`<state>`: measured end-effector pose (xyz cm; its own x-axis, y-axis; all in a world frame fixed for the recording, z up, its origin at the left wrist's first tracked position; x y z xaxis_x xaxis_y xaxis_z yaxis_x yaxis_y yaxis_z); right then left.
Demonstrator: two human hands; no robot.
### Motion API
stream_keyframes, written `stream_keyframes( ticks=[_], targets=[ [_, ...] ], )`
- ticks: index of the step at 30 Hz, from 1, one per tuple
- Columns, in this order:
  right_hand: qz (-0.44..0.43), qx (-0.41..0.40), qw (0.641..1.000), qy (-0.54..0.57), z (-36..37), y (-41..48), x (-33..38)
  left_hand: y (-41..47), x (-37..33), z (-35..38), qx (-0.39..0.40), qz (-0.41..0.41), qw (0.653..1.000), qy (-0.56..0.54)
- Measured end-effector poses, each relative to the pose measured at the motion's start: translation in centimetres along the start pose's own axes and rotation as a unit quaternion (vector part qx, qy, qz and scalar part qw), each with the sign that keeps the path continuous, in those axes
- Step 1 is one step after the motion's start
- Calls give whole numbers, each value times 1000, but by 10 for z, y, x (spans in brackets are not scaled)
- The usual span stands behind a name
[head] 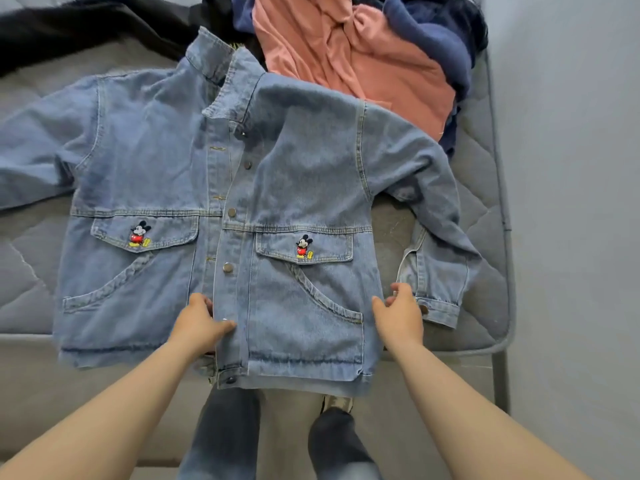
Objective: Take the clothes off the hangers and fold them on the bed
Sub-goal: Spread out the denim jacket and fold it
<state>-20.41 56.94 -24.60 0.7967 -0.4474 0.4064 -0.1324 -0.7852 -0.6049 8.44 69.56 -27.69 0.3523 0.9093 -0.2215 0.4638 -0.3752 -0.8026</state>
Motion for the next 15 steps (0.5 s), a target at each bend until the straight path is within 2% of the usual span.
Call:
stream_keyframes(
  ticks=[3,9,15],
  targets=[
    [-77,-36,996,10,-6,4,40,12,-21,-27,-46,34,998,-29],
    [-202,-32,979,-24,-15,26,141,46,-94,-99,-101,139,981,-94],
    [-300,-79,946,-92,-23,65,236,79,-171,-166,-96,223,960,-138]
  ],
)
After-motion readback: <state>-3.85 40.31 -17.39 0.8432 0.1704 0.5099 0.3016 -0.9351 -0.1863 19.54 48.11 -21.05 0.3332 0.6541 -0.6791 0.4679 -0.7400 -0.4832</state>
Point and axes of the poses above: each hand's wrist, its own y-axis towards the middle knuckle, its own z-axis out of the palm, x = y × z, the point moved 1 cm from there along y, towards the middle knuckle, and after that the axes turned 2 degrees about y, right-handed, at the moved point
